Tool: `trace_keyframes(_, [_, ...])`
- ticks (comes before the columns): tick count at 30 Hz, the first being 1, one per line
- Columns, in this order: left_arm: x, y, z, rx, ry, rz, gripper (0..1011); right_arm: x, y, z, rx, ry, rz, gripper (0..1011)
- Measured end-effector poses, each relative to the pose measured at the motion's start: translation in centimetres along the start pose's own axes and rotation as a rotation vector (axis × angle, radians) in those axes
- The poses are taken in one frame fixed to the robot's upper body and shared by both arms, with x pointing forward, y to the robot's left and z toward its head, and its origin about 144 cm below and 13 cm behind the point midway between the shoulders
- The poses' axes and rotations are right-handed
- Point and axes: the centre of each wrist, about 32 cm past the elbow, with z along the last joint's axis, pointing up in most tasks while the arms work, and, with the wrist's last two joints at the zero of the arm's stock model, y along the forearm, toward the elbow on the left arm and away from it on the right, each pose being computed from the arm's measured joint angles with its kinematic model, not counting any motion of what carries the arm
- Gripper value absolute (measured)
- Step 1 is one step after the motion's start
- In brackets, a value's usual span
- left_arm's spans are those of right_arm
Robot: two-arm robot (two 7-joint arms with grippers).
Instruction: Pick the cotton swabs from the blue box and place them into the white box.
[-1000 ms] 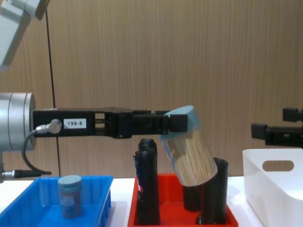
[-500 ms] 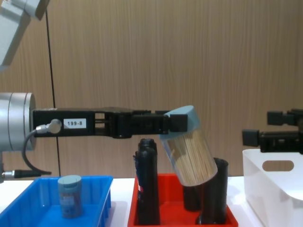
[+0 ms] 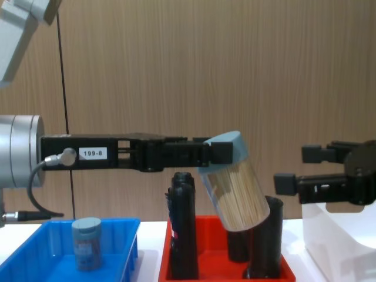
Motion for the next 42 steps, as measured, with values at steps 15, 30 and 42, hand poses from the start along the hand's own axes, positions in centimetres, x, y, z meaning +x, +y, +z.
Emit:
trace_keyframes(15, [0.0, 0.0, 0.0, 0.0, 0.0, 0.0, 664, -0.4, 1.3, 0.3, -0.007, -0.032, 0.075, 1002])
trace_keyframes(30, [0.0, 0.0, 0.0, 0.0, 0.0, 0.0, 664, -0.7, 2.3, 0.8, -0.01, -0.06, 0.12, 1002])
trace_keyframes(42, [0.0, 0.0, 0.0, 0.0, 0.0, 0.0, 664, -1.0, 3.5, 1.4, -0.015, -0.078, 0.142, 1002])
